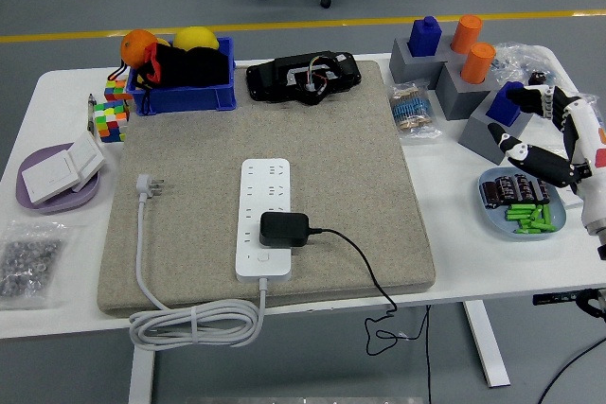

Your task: Press the white button,pick up the black plug,place it near the board,insert it into the board

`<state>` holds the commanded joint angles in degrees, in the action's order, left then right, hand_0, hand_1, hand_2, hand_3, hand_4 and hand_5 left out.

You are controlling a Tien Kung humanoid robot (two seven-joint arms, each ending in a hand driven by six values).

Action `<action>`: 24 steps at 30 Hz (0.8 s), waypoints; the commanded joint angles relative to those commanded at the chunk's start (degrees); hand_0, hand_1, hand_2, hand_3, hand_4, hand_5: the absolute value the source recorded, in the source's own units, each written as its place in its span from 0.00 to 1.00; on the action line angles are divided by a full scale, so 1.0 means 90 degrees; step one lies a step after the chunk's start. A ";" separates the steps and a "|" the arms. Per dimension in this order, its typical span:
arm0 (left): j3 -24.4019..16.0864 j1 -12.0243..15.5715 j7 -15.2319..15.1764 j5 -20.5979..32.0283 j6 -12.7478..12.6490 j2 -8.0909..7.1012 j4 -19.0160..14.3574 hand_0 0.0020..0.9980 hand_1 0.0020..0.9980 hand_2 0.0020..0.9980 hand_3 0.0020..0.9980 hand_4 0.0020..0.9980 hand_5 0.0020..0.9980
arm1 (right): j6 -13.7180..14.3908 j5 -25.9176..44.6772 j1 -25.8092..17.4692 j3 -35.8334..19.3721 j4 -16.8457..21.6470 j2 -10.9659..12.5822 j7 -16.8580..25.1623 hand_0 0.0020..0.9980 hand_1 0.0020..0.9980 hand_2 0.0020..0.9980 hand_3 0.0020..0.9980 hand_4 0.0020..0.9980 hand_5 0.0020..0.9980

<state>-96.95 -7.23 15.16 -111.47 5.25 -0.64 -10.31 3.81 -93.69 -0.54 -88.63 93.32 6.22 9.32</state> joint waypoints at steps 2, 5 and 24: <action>0.0006 -0.0001 0.0001 0.0011 0.0000 0.0001 0.0000 0.83 0.79 0.74 0.79 0.58 0.48 | -0.0002 0.0000 -0.0001 0.0006 -0.0005 -0.0005 -0.0002 0.72 0.68 0.64 0.61 0.82 0.19; 0.0013 -0.0004 0.0000 0.0016 0.0000 0.0001 0.0000 0.82 0.79 0.74 0.79 0.58 0.48 | -0.0003 0.0000 -0.0003 0.0008 -0.0009 -0.0009 -0.0004 0.72 0.68 0.64 0.61 0.82 0.19; 0.0044 -0.0053 -0.0004 0.0050 -0.0004 -0.0012 0.0000 0.83 0.79 0.75 0.79 0.58 0.48 | -0.0017 0.0006 0.0048 0.0030 -0.0015 0.0032 -0.0006 0.71 0.67 0.63 0.61 0.80 0.19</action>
<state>-96.56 -7.71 15.12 -111.02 5.21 -0.75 -10.31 3.65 -93.64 -0.11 -88.36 93.19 6.50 9.27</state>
